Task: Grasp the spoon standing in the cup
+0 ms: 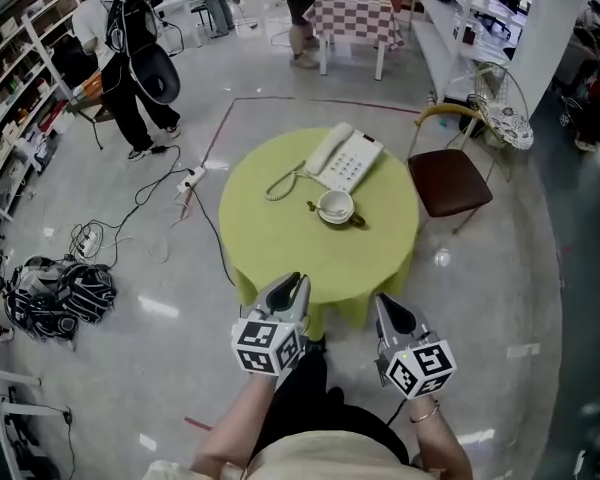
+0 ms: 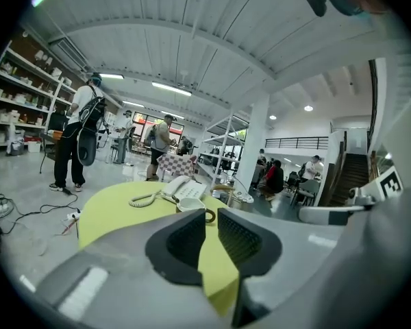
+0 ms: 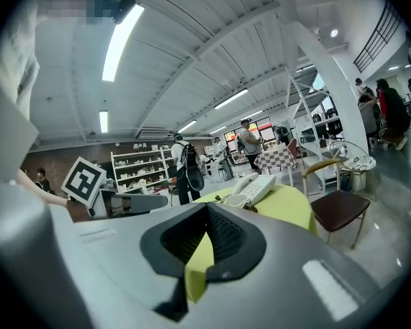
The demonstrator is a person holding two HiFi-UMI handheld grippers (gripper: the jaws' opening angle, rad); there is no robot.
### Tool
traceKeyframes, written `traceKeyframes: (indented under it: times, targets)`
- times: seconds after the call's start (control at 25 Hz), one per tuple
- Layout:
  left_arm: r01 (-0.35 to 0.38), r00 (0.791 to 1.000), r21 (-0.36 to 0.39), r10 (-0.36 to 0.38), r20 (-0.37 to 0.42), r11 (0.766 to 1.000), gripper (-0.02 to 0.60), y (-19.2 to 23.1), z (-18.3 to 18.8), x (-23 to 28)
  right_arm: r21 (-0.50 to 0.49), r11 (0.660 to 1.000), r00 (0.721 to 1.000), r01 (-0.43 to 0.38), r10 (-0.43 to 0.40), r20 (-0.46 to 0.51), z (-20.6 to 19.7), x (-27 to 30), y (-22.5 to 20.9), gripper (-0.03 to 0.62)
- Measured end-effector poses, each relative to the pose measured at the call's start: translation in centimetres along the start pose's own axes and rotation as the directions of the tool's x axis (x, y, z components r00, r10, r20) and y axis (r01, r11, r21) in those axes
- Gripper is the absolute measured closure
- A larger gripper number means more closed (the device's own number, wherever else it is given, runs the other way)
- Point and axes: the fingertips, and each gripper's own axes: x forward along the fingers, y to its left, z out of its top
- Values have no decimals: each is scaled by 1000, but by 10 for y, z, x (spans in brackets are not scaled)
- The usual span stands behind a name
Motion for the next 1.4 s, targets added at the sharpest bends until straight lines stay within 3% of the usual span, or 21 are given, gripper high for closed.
traceKeyframes:
  times: [0.2, 0.68, 1.2, 1.4]
  targets:
    - [17, 999, -9, -17, -48, 1000, 477, 24, 2, 32, 19, 999, 999, 28, -27, -25, 3, 34, -15, 594]
    - [58, 992, -58, -64, -110, 997, 440, 77, 6, 107, 45, 993, 993, 110, -108, -57, 5, 103, -48, 594]
    - [103, 972, -78, -117, -202, 992, 394, 90, -8, 167, 64, 975, 975, 214, -209, -69, 15, 123, -82, 594]
    - [84, 967, -99, -106, -234, 991, 387, 91, -11, 182, 80, 972, 974, 219, -214, -71, 20, 127, -93, 594]
